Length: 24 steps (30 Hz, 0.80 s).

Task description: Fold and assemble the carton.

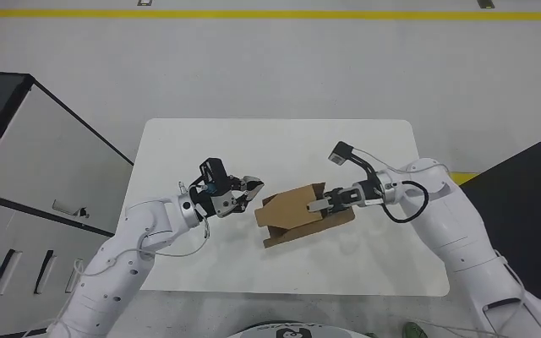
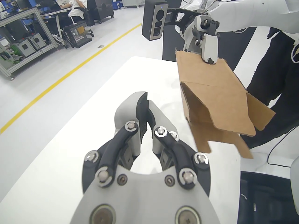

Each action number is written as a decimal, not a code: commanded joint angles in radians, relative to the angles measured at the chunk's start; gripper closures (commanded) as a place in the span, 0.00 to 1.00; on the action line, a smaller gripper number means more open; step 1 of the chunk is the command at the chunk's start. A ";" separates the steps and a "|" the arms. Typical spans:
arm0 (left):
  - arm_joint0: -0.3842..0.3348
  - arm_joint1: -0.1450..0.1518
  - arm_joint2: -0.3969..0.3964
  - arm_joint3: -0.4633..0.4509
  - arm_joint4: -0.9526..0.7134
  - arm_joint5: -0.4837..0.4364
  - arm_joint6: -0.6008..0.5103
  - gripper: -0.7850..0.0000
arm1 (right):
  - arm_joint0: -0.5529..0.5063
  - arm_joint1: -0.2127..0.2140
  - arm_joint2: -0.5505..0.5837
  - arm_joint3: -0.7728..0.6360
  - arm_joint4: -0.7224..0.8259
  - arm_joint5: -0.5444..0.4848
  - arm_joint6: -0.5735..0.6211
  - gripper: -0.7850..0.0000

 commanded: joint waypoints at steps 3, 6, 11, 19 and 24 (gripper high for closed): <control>-0.003 0.000 -0.006 0.010 -0.004 0.004 -0.001 1.00 | 0.004 0.000 -0.002 0.009 -0.003 -0.002 -0.011 1.00; -0.002 0.000 -0.012 0.018 -0.008 0.008 0.001 1.00 | 0.004 0.000 0.008 0.021 0.004 -0.012 -0.034 1.00; -0.002 0.000 -0.014 0.023 -0.010 0.010 0.002 1.00 | -0.003 0.002 0.029 0.026 0.014 -0.032 -0.076 1.00; 0.004 0.000 -0.004 0.009 -0.004 -0.006 0.005 1.00 | -0.016 0.004 0.044 0.015 0.014 -0.050 -0.126 1.00; 0.009 -0.001 0.005 -0.002 -0.002 -0.019 0.011 1.00 | -0.017 0.003 0.040 0.004 0.005 -0.046 -0.143 1.00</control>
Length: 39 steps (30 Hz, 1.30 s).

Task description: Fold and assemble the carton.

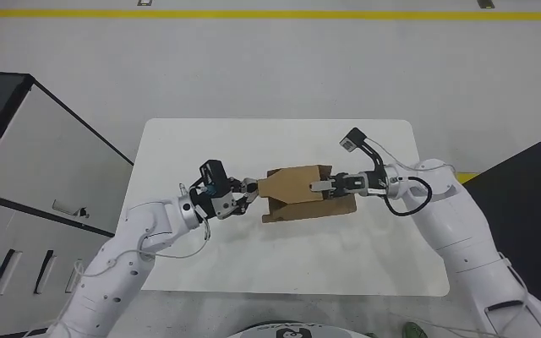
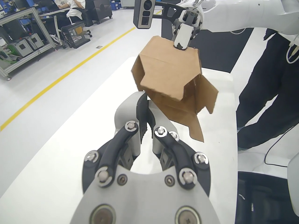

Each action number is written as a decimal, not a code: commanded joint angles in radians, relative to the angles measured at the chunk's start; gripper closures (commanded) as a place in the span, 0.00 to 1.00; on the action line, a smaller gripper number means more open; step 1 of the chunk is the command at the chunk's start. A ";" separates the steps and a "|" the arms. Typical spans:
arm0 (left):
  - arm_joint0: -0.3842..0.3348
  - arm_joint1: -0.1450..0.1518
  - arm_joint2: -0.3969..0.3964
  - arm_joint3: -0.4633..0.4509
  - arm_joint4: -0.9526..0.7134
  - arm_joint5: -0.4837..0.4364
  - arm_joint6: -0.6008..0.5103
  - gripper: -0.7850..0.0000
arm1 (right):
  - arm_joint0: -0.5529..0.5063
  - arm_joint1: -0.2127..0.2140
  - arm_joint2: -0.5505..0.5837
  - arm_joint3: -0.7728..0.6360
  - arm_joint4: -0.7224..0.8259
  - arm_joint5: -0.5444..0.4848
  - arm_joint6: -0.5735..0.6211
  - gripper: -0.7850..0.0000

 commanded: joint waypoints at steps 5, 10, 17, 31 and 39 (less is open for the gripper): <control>0.000 -0.001 0.006 -0.004 0.003 -0.004 0.001 1.00 | 0.006 -0.002 -0.015 -0.007 -0.014 0.011 0.011 1.00; 0.000 -0.001 0.008 -0.003 0.000 -0.004 0.003 1.00 | 0.009 -0.002 -0.022 -0.004 -0.014 0.013 0.030 1.00; 0.002 0.000 -0.001 -0.003 0.008 0.005 0.005 1.00 | 0.008 0.001 -0.014 0.000 -0.018 0.001 0.035 1.00; 0.009 0.000 0.000 -0.009 0.008 0.001 0.002 1.00 | -0.010 0.006 -0.006 -0.029 -0.055 -0.002 0.001 1.00; 0.006 0.000 0.002 -0.002 0.004 -0.005 0.001 1.00 | -0.016 0.004 -0.001 -0.032 0.005 -0.018 0.006 1.00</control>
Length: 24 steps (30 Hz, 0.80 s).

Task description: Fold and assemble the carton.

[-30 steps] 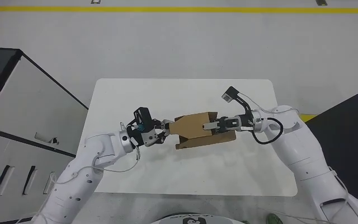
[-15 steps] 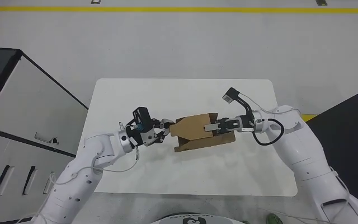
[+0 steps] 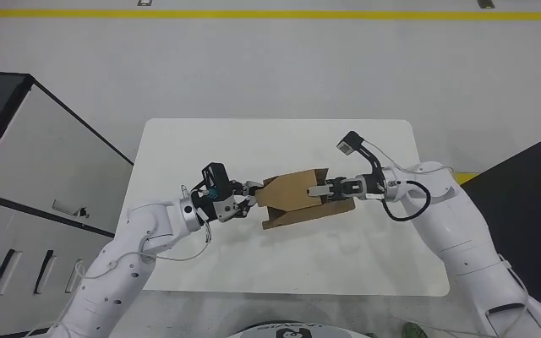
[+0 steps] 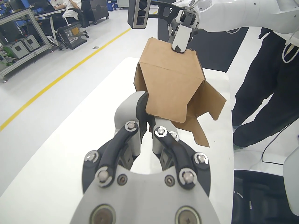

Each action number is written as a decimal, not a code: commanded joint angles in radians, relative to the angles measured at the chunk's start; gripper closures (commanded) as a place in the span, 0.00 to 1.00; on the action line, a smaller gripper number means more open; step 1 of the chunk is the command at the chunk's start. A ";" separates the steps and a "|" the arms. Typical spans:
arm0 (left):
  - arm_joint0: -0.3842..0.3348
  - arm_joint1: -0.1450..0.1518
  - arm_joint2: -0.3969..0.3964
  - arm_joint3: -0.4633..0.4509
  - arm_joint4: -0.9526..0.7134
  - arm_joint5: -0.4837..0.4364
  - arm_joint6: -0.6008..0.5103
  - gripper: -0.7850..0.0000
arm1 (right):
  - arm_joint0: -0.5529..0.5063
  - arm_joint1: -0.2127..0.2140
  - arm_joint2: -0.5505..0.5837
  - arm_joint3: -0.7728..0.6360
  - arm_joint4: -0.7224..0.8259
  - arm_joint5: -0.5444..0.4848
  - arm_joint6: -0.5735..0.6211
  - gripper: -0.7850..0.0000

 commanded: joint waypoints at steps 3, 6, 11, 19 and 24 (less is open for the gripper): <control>-0.003 0.000 0.000 0.007 -0.002 0.000 0.002 1.00 | 0.000 -0.001 0.002 0.002 0.016 -0.005 0.001 1.00; -0.003 0.000 -0.001 0.010 -0.003 0.002 0.004 1.00 | 0.000 -0.001 0.003 0.004 0.023 -0.006 0.001 1.00; -0.002 0.000 -0.004 0.011 -0.005 0.003 0.007 1.00 | 0.003 -0.001 0.006 0.012 0.029 -0.007 0.007 1.00; 0.000 0.000 -0.007 0.010 -0.003 0.004 0.008 1.00 | 0.005 -0.001 0.009 0.018 0.045 -0.012 0.018 1.00; -0.003 0.000 -0.007 0.015 -0.007 0.003 0.008 1.00 | 0.007 -0.001 0.009 0.022 0.049 -0.015 0.022 1.00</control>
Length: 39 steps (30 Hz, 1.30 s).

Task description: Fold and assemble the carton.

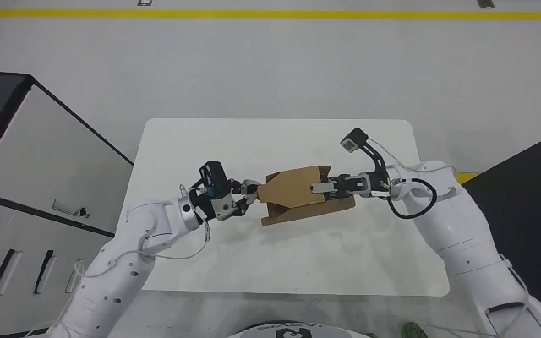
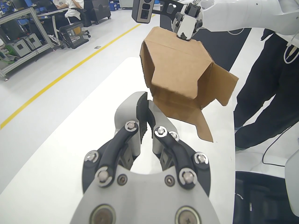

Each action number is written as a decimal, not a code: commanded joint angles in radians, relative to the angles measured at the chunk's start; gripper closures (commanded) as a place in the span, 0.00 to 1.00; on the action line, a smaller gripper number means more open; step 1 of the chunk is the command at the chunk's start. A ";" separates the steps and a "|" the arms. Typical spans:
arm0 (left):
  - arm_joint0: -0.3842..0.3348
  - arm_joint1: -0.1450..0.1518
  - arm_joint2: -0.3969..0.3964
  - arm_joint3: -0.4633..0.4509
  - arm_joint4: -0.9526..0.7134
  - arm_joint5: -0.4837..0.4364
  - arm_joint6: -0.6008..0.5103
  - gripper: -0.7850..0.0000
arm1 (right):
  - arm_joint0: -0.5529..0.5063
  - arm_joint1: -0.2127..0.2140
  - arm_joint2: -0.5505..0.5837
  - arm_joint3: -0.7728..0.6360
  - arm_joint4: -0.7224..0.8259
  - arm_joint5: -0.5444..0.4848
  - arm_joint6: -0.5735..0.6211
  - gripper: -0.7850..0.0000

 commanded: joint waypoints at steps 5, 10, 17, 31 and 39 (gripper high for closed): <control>-0.005 -0.001 0.002 0.003 -0.004 -0.002 -0.001 1.00 | 0.001 0.000 0.001 0.002 -0.004 0.003 0.003 1.00; -0.004 -0.001 0.004 -0.002 0.000 -0.005 -0.002 1.00 | 0.001 0.000 -0.002 -0.002 -0.032 0.024 -0.034 1.00; -0.004 -0.001 0.009 -0.005 0.000 -0.007 -0.005 1.00 | 0.010 -0.004 -0.021 -0.007 -0.070 0.060 -0.071 1.00; -0.001 -0.001 0.013 -0.019 0.005 -0.006 -0.013 1.00 | 0.031 -0.008 -0.062 -0.018 -0.171 0.127 -0.108 1.00; -0.003 -0.001 0.018 -0.027 0.012 -0.005 -0.026 1.00 | 0.036 -0.009 -0.072 -0.020 -0.185 0.133 -0.112 1.00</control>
